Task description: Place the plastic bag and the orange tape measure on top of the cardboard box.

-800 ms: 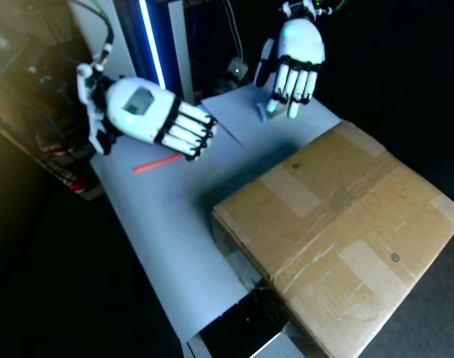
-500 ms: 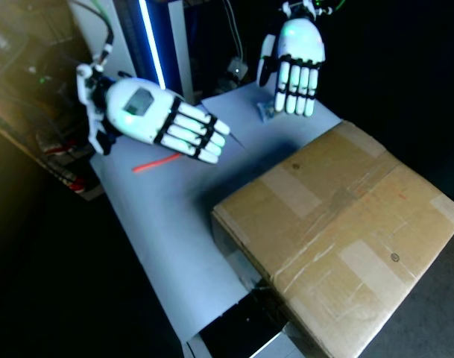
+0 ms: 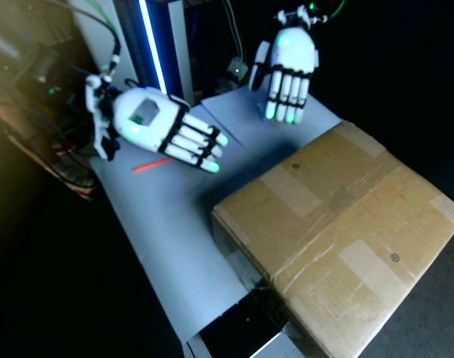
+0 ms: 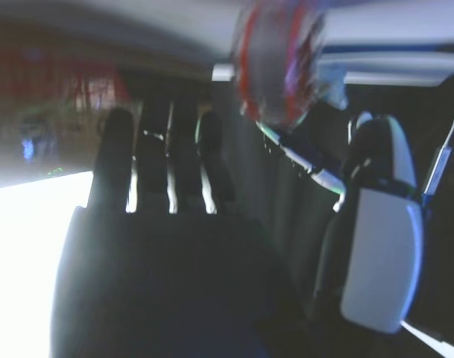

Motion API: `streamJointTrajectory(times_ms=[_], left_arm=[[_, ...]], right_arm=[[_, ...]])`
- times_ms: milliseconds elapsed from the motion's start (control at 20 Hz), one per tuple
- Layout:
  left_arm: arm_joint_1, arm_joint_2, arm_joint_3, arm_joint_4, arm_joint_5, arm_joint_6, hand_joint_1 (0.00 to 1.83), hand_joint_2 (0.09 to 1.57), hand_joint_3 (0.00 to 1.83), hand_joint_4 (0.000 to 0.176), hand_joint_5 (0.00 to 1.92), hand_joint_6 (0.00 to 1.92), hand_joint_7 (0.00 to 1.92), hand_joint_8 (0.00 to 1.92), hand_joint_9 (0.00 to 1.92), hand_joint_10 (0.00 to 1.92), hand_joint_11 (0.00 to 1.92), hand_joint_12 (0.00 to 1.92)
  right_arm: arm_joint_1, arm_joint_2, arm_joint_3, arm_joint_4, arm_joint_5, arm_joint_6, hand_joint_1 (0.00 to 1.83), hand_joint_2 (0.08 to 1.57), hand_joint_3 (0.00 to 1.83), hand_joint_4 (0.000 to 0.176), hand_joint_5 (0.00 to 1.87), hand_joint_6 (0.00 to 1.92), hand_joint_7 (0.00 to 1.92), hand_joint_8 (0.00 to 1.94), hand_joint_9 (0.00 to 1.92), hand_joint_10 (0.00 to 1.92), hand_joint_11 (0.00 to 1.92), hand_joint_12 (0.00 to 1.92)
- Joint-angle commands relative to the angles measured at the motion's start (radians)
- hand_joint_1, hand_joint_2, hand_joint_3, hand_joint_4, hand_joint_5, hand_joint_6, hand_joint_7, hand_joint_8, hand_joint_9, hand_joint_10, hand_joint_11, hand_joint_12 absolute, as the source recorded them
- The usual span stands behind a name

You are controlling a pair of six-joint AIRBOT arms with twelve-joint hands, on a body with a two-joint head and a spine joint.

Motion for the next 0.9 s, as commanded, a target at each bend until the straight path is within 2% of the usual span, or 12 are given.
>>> streamJointTrajectory(times_ms=[0,150,300,400,500,700,750,800,850], left_arm=[[0.005,-0.009,0.003,0.015,0.094,-0.002,0.66,1.26,0.00,0.000,0.00,0.00,0.00,0.00,0.00,0.00,0.00,0.00],[0.046,-0.016,-0.002,-0.017,0.100,-0.001,0.68,1.26,0.00,0.000,0.00,0.00,0.00,0.00,0.00,0.00,0.00,0.00],[0.059,-0.016,-0.004,-0.059,0.100,0.054,0.65,1.26,0.00,0.000,0.00,0.00,0.00,0.00,0.00,0.00,0.00,0.00],[0.063,-0.019,-0.004,-0.080,0.092,0.077,0.64,1.25,0.00,0.000,0.00,0.00,0.00,0.00,0.00,0.00,0.00,0.00],[0.083,-0.027,-0.002,-0.105,0.098,0.094,0.68,1.25,0.00,0.000,0.02,0.00,0.00,0.00,0.00,0.00,0.00,0.00],[0.107,-0.061,0.013,-0.141,0.096,0.101,0.63,1.28,0.01,0.000,0.03,0.01,0.00,0.00,0.00,0.00,0.00,0.00],[0.111,-0.065,0.014,-0.145,0.093,0.101,0.65,1.29,0.01,0.000,0.09,0.03,0.01,0.00,0.00,0.00,0.04,0.02],[0.121,-0.070,0.017,-0.151,0.093,0.101,0.68,1.30,0.00,0.000,0.14,0.01,0.05,0.01,0.03,0.01,0.00,0.41],[0.126,-0.076,0.020,-0.156,0.092,0.101,0.68,1.33,0.01,0.000,0.19,0.02,0.10,0.02,0.06,0.03,0.00,0.60]], right_arm=[[0.010,-0.006,0.006,-0.011,-0.103,0.000,0.53,0.81,0.00,0.000,0.24,0.37,0.38,0.17,0.20,0.60,0.00,1.35],[0.010,-0.025,0.023,-0.006,-0.094,0.000,0.60,0.78,0.00,0.000,0.28,0.31,0.40,0.11,0.21,0.55,0.00,1.24],[0.013,-0.047,0.045,0.006,-0.076,-0.005,0.66,0.75,0.00,0.000,0.33,0.23,0.44,0.07,0.22,0.55,0.00,1.26],[0.020,-0.061,0.054,0.024,-0.056,-0.042,0.60,0.76,0.00,0.000,0.36,0.18,0.45,0.05,0.24,0.53,0.00,1.24],[0.036,-0.073,0.057,0.044,-0.028,-0.113,0.57,0.75,0.00,0.000,0.39,0.11,0.46,0.02,0.28,0.51,0.00,1.30],[0.044,-0.130,0.102,0.059,0.020,-0.116,0.67,0.72,0.00,0.000,0.46,0.08,0.50,0.02,0.30,0.47,0.00,1.29],[0.044,-0.141,0.110,0.059,0.032,-0.116,0.74,0.76,0.01,0.000,0.52,0.10,0.56,0.04,0.34,0.50,0.00,1.36],[0.044,-0.150,0.118,0.059,0.041,-0.116,0.78,0.81,0.02,0.000,0.54,0.10,0.57,0.04,0.32,0.60,0.00,1.42],[0.044,-0.157,0.125,0.060,0.048,-0.116,0.86,0.87,0.02,0.000,0.58,0.15,0.63,0.08,0.35,0.72,0.01,1.49]])
